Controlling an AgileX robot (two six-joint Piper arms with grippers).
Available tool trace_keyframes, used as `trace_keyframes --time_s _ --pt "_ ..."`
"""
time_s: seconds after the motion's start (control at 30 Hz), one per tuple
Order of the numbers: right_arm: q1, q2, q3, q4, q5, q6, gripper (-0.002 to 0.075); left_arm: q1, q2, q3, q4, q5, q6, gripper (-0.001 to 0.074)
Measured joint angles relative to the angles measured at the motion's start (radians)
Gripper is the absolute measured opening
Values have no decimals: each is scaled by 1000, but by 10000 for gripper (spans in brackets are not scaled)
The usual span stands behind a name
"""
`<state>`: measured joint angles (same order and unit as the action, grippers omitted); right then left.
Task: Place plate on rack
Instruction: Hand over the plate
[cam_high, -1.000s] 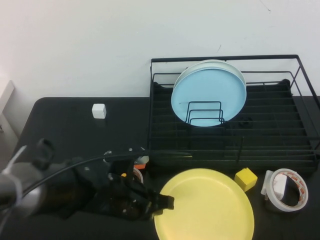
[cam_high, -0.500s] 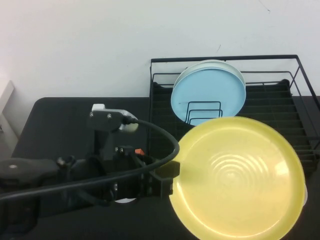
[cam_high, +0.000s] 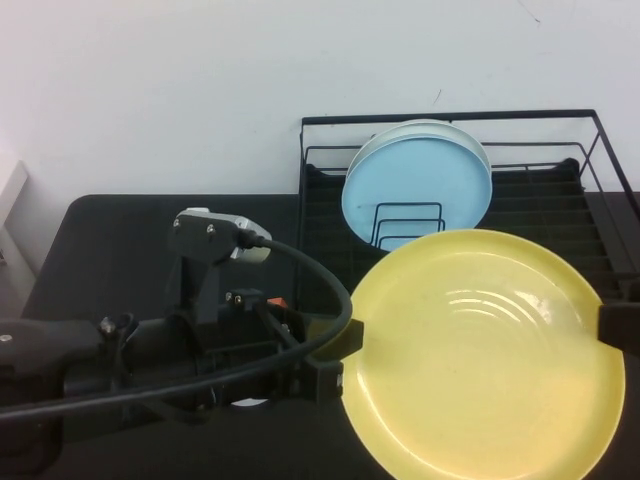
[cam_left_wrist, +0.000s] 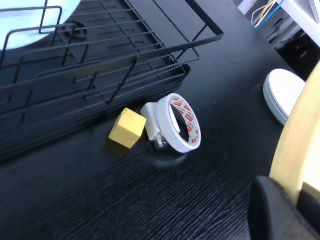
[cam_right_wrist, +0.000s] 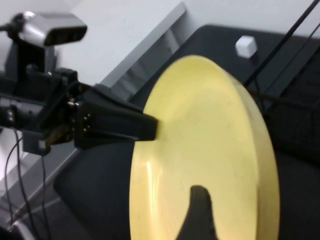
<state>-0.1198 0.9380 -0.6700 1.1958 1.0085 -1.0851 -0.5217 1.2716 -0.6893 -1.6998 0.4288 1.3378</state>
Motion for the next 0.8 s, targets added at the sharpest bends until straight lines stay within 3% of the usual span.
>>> trace_keyframes --time_s 0.2,0.33,0.43,0.53,0.57,0.63,0.8 --pt "31 141 -2 17 51 -92 524 0 0 0 0 0 72 5" --pt "95 207 -2 22 53 -157 461 0 0 0 0 0 94 5" --pt "137 249 -2 25 51 -204 356 0 0 0 0 -5 98 5" --pt "153 286 -2 34 32 -241 185 0 0 0 0 -22 101 11" --pt "153 292 -2 44 11 -246 142 0 0 0 0 -27 101 25" --pt "154 306 -4 61 -41 -260 129 0 -2 0 -2 -35 105 73" --pt "157 310 -66 87 -136 -368 125 0 -2 0 -4 -107 111 324"
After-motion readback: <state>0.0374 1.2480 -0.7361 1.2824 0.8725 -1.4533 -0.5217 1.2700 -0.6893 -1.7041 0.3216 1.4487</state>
